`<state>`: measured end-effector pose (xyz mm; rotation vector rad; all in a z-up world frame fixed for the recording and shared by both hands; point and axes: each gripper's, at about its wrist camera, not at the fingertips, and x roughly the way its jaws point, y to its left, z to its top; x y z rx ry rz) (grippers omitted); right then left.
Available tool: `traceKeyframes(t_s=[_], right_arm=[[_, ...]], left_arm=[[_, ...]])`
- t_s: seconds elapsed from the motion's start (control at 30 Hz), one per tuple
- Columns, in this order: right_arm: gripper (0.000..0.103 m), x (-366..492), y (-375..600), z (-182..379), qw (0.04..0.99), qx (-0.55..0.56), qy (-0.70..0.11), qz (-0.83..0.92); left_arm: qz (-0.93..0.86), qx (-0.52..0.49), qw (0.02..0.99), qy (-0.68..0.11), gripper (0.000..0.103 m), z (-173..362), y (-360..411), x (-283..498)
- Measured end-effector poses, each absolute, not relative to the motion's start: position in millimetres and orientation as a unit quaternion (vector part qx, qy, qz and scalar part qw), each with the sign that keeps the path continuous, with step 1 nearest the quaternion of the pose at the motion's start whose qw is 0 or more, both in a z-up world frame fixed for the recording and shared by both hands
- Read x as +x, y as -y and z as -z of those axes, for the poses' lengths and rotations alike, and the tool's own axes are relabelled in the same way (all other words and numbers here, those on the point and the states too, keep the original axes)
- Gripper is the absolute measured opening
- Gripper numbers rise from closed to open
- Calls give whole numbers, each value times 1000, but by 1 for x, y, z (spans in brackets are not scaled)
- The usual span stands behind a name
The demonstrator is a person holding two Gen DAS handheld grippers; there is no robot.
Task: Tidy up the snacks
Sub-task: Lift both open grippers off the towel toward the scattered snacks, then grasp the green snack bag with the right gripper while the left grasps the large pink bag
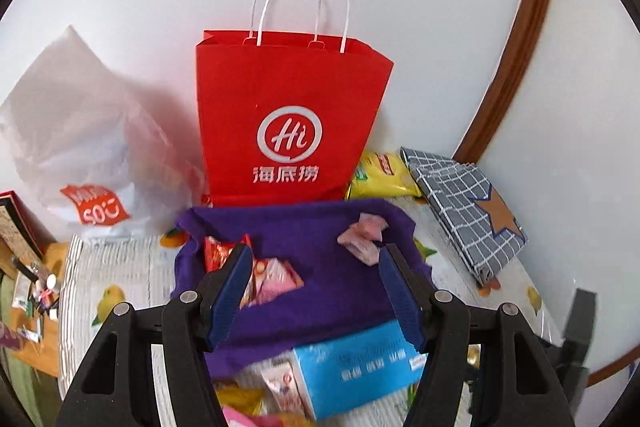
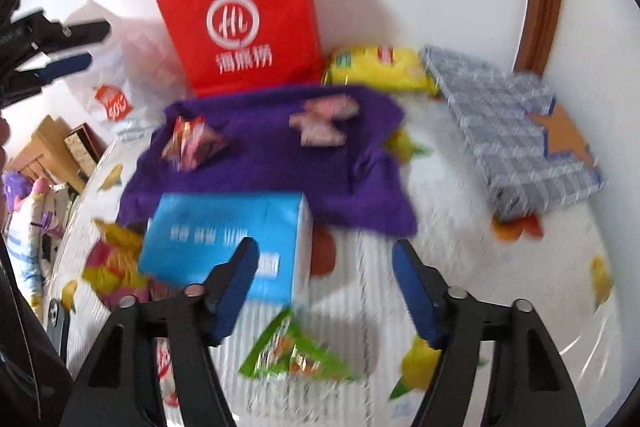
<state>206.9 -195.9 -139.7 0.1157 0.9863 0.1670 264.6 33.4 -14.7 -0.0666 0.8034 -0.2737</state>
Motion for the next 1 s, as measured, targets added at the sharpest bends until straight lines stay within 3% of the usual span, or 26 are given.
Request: traceKeyframes(t_s=[0.37,0.5,0.83,1.0], right_arm=[[67,179,174,204,850,34,-516,-98],[67,173,173,208,858,32,-503,-100],[53,166,187,201,865,28,-491,-99],[51,164,196,197,870,26,-484,-93]], left_arm=[[88,-42,902,-420,65,48,-82,216],[79,-45,894,-439,68,71,-92,201],[90,-39,881,-463,81,108,-79,163],[89,-27,882,-462,82,121,-66,153]])
